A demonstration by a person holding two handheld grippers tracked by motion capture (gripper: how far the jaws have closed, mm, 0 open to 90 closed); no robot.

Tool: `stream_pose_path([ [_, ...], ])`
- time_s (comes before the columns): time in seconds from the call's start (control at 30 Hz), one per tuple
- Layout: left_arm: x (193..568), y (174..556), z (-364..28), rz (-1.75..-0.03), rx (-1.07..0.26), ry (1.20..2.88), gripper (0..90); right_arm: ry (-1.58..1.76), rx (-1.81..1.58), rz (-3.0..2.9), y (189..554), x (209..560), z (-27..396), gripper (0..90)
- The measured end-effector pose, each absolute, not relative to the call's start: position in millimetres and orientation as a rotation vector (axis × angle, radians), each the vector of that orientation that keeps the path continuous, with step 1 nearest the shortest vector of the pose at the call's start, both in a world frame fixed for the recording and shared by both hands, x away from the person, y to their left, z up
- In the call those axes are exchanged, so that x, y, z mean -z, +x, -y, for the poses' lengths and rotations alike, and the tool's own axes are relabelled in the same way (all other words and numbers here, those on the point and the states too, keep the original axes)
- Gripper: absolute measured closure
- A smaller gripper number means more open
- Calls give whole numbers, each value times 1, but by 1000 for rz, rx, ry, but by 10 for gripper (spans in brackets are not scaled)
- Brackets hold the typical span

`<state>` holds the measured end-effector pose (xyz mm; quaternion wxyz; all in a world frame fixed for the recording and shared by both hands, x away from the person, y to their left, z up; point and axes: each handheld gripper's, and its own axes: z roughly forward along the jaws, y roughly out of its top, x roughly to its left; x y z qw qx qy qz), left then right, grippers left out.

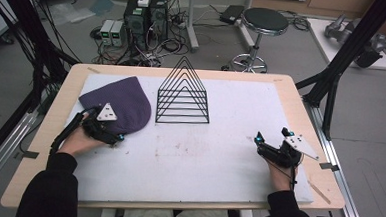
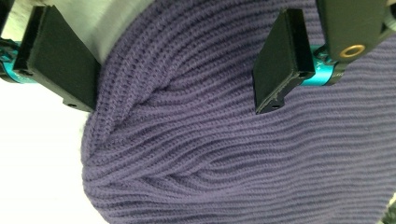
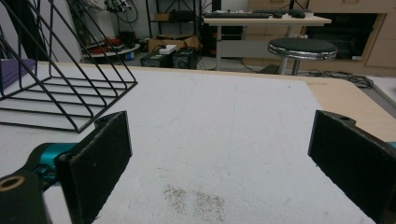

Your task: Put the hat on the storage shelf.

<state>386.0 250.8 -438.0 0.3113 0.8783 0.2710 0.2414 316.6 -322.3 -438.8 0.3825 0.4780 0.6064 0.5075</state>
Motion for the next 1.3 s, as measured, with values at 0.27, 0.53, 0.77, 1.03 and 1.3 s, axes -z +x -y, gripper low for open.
stream_pose_path([
  [0.27, 442, 393, -253, -756, -657, 2265, 183, 1214, -1310, -1548, 316, 438, 322, 51],
  [0.53, 443, 394, -253, -717, -635, 2260, 659, 1220, -1306, -1547, 316, 438, 322, 51],
  [0.77, 442, 393, -248, -716, -694, 2279, 782, 1206, -1301, -1546, 316, 438, 323, 51],
  [1.03, 441, 394, -249, -735, -686, 2271, 785, 1218, -1303, -1549, 316, 439, 323, 52],
  [1.3, 433, 390, -253, -741, -718, 2236, 784, 1215, -1297, -1554, 316, 439, 323, 52],
])
